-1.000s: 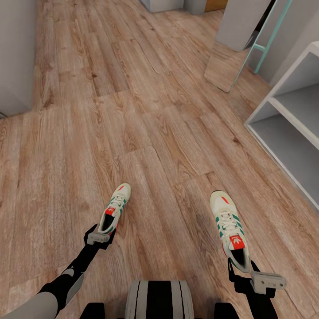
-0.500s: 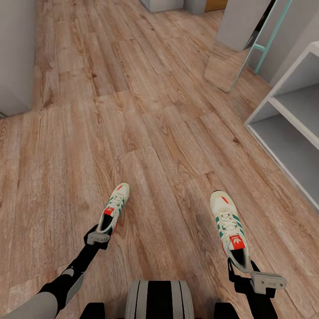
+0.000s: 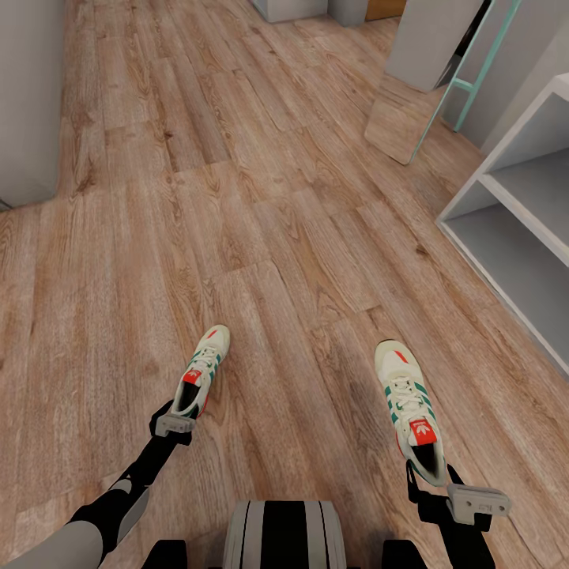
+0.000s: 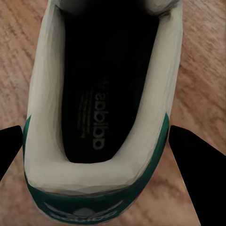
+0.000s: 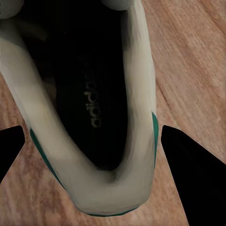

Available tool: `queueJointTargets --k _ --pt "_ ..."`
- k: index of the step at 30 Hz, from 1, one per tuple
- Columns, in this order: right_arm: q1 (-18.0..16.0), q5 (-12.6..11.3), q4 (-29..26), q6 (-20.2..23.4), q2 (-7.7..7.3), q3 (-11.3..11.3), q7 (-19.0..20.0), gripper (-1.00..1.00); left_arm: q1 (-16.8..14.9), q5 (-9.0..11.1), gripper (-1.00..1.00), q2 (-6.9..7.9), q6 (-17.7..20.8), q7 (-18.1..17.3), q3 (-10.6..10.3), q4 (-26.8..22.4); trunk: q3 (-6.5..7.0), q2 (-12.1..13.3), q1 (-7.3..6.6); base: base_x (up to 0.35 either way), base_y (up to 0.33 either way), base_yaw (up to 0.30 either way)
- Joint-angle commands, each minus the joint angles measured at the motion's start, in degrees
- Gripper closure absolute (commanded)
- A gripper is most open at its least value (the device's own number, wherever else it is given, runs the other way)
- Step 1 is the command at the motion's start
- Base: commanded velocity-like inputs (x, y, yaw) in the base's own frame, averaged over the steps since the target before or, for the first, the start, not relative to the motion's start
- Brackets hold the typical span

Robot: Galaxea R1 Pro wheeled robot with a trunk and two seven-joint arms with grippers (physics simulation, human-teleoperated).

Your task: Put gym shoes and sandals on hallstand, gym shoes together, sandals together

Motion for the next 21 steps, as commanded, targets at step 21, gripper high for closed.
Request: queueJointTargets --k 21 --pt "0.0 0.0 -0.1 0.0 0.00 0.0 0.0 1.00 0.0 -0.1 1.00 -0.06 -0.1 0.1 -0.1 0.0 1.46 0.0 0.00 0.000 0.000 0.000"
